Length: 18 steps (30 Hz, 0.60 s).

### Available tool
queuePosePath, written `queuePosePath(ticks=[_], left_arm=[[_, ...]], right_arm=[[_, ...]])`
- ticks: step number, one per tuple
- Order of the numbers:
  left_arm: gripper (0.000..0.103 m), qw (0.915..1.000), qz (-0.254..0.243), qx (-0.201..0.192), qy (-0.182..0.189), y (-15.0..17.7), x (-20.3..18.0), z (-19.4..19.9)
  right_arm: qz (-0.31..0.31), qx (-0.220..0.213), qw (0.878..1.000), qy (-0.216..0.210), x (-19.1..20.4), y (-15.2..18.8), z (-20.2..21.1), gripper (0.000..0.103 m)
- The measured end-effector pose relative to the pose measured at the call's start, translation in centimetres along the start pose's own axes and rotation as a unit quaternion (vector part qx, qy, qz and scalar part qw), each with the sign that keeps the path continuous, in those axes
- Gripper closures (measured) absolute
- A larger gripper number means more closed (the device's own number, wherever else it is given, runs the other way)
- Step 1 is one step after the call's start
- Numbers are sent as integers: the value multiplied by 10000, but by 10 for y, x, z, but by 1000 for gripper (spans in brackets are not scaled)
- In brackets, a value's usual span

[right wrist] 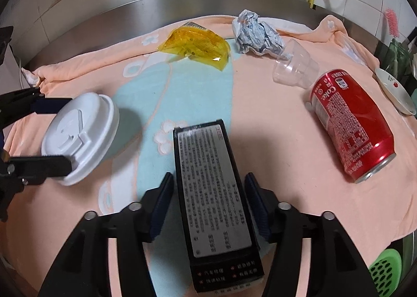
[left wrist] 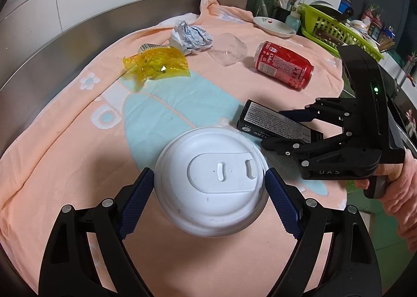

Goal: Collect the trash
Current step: 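Lift the black box with the right gripper while the left gripper holds the lid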

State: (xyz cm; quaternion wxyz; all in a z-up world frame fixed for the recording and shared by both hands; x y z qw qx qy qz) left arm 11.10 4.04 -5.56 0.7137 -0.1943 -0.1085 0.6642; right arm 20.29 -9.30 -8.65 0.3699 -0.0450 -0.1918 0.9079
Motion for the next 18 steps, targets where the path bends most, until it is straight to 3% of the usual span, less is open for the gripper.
queuePosePath(ticks=[5, 8, 18], left_arm=[[18, 10000, 22, 5, -11, 0, 2, 0], [18, 10000, 20, 3, -9, 1, 2, 0], [18, 9999, -81, 1, 68, 1, -9, -1]], right_arm=[[37, 2, 10000, -24, 5, -6, -4, 43], [66, -37, 10000, -25, 7, -6, -3, 52], [-169, -289, 9994, -24, -3, 18, 23, 54]])
Point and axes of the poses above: each gripper's, at about its wrist camera, not at the fingertips, and z roughly against the way its jaws point, x to its left, y to its underside, the point moved 2 cm from there along -z, roughly the way its jaws point, and after that the axes turned 13 degrees about x, right-handed, at the moved point
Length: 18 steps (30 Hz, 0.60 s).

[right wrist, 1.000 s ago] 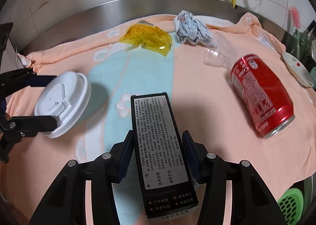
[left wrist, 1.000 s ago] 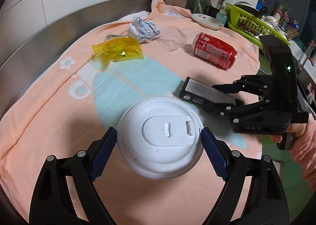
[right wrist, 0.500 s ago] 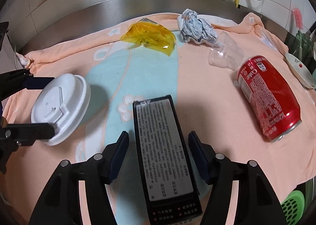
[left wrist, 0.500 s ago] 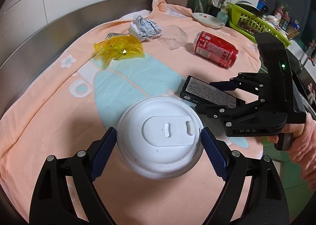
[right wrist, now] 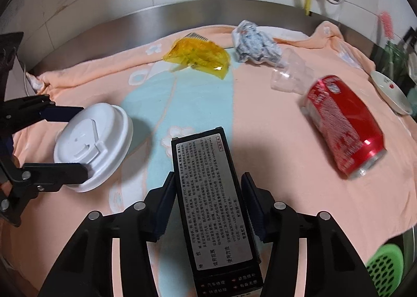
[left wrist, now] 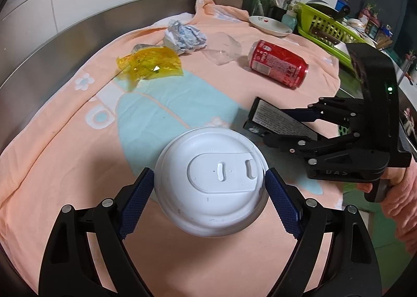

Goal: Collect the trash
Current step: 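Lift the black box with the right gripper while the left gripper holds the lid, then drop the black box into the green basket with the right gripper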

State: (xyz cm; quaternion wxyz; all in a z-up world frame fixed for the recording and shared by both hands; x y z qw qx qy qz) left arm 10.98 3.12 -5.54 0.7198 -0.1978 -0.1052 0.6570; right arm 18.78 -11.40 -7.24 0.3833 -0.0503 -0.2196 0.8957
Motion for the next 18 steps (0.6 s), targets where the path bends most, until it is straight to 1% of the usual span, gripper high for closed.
queuePosePath(ticks=[6, 11, 14, 18], left_arm=[[18, 9998, -179, -21, 107, -6, -21, -1], [18, 9988, -430, -12, 249, -13, -48, -5], [18, 9975, -603, -10, 369, -18, -69, -7], [18, 9952, -845, 6, 492, -24, -97, -11]], right_arm=[[-478, -248, 9985, 53, -24, 32, 31, 54], [-955, -426, 9942, 234, -52, 65, 59, 54], [-1304, -485, 9894, 427, -76, 90, 75, 54], [-1845, -460, 9791, 726, -113, 129, 94, 54]])
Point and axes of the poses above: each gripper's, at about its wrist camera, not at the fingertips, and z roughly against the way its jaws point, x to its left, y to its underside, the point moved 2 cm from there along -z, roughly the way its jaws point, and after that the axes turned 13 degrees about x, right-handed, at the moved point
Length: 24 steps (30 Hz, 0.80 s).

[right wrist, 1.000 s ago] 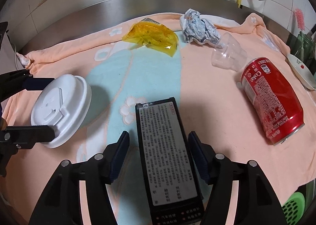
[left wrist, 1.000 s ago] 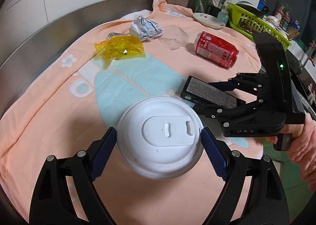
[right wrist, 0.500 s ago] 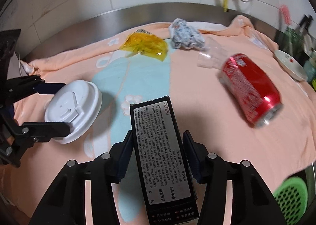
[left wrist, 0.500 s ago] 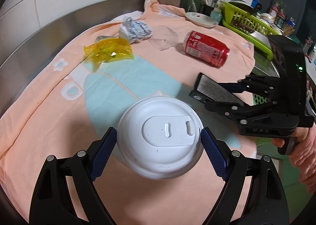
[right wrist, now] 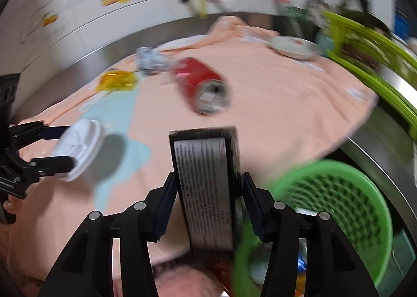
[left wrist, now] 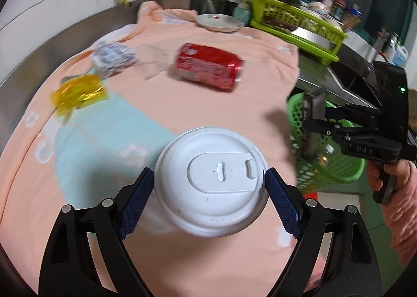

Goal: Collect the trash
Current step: 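Drop the black box into the green basket with the right gripper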

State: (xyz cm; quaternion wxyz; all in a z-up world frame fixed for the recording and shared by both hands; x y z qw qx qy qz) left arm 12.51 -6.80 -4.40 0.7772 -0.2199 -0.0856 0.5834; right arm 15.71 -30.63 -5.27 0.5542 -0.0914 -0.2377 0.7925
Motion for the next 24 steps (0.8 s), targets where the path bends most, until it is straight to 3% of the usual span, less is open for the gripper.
queuePosePath(ticks=[5, 12, 24], left_arm=[[18, 9994, -322, 34, 158, -13, -36, -8], [18, 9979, -583, 125, 265, -22, -68, -18], [18, 9983, -542, 155, 171, -23, -64, -18]], right_arm=[[-576, 51, 9976, 376, -57, 24, 10, 58], [-1014, 126, 9940, 387, -92, 49, 8, 60], [-1170, 79, 9928, -246, -77, 45, 3, 59]])
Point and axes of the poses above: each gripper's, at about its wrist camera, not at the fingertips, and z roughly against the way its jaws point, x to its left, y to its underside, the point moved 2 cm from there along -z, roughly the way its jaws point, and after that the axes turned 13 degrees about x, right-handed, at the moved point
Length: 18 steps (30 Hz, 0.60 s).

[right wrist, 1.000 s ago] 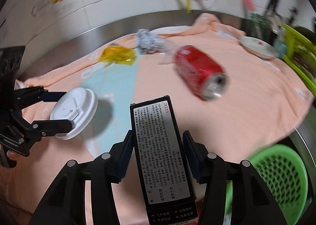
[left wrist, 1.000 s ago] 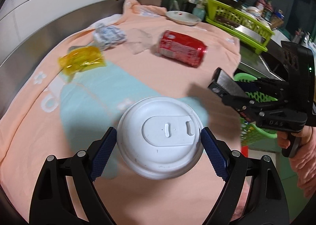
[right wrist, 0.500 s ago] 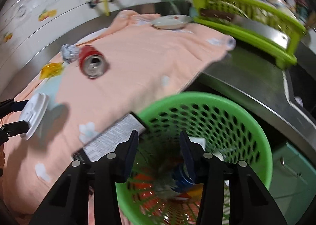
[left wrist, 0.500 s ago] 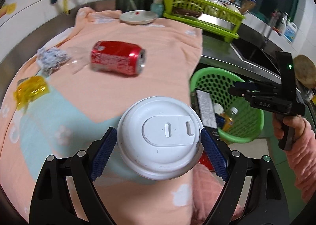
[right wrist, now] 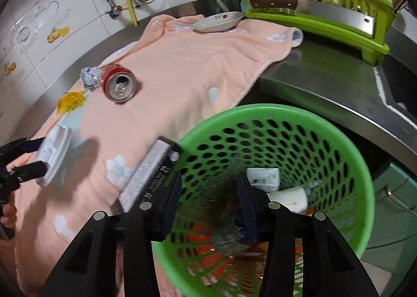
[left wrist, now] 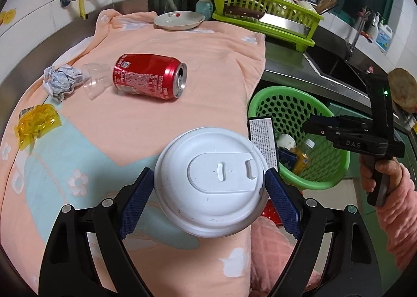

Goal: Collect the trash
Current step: 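Drop the black box into the green basket with the right gripper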

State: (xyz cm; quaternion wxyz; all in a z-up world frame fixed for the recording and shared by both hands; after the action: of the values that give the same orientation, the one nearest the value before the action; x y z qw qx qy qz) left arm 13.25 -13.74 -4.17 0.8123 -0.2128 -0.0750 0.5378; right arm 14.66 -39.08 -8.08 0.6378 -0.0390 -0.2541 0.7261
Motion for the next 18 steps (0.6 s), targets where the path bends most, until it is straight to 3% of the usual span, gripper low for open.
queuePosePath(ticks=[5, 11, 18], left_arm=[[18, 10000, 23, -2, -3, 2, 4, 1], [18, 10000, 46, -49, -10, 4, 9, 6], [18, 10000, 76, -24, -5, 5, 12, 4]], right_arm=[[166, -5, 9997, -178, 24, -4, -7, 43], [317, 89, 9994, -88, 39, -10, -22, 43], [146, 228, 9994, 217, 21, -14, -39, 43]])
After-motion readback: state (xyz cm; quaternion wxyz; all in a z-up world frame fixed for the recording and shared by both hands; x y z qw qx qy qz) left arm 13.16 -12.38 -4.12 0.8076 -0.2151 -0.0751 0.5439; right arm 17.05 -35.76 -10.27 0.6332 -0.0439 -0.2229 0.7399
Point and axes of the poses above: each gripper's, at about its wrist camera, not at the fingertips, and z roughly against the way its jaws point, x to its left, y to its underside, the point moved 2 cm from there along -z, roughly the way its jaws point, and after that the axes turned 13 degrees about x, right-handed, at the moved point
